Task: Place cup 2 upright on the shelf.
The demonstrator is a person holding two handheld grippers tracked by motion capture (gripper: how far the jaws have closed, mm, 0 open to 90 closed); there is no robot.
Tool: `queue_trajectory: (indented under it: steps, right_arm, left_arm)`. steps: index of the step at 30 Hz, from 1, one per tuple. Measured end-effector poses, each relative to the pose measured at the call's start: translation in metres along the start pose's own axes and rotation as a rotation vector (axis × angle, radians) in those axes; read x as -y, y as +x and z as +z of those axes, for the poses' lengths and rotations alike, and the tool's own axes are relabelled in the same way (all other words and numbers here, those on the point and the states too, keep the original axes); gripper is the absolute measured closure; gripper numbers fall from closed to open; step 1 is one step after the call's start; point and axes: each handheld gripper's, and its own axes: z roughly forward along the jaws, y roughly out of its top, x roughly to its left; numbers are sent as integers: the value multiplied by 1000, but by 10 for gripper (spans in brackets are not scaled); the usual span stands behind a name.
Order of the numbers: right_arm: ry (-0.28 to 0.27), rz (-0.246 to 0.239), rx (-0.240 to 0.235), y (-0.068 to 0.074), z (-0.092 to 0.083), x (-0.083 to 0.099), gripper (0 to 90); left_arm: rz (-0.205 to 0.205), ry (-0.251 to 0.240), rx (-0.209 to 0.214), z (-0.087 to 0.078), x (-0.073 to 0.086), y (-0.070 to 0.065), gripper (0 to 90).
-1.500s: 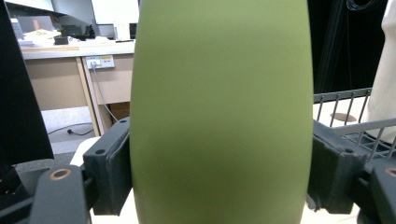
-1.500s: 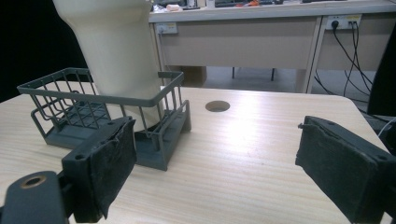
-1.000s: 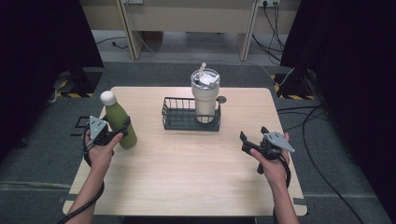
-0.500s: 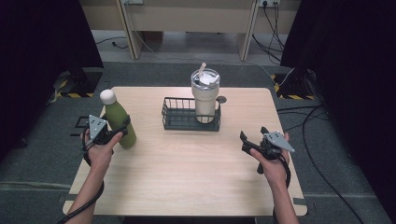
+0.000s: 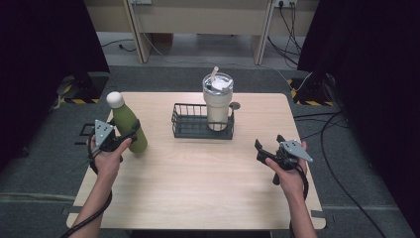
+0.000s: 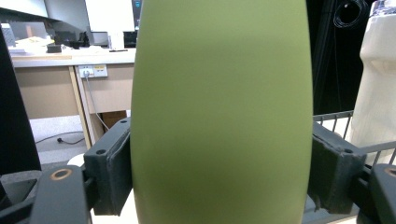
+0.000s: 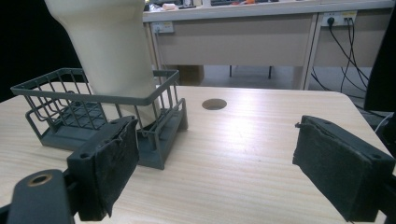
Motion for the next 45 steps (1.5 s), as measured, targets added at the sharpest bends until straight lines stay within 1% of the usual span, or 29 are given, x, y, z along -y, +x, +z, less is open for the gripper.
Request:
queue_trajectory:
  steps: [5,12,15,24,36,45]
  right_arm:
    - [1,1,0,0,0,0,139]
    - [6,3,0,0,1,1,141]
    - [7,3,-1,0,1,1,142]
    - [11,1,2,0,1,3,144]
    - [13,11,4,0,1,4,146]
    - [20,8,5,-1,1,4,147]
  left_arm:
    - [8,-8,4,2,-4,-4,213]
    - [10,-25,16,5,-9,-11,213]
    - [1,-37,23,7,-12,-13,213]
    - [9,-55,43,12,-20,-22,213]
    - [13,-67,50,15,-28,-25,213]
    - [15,-78,58,18,-34,-28,213]
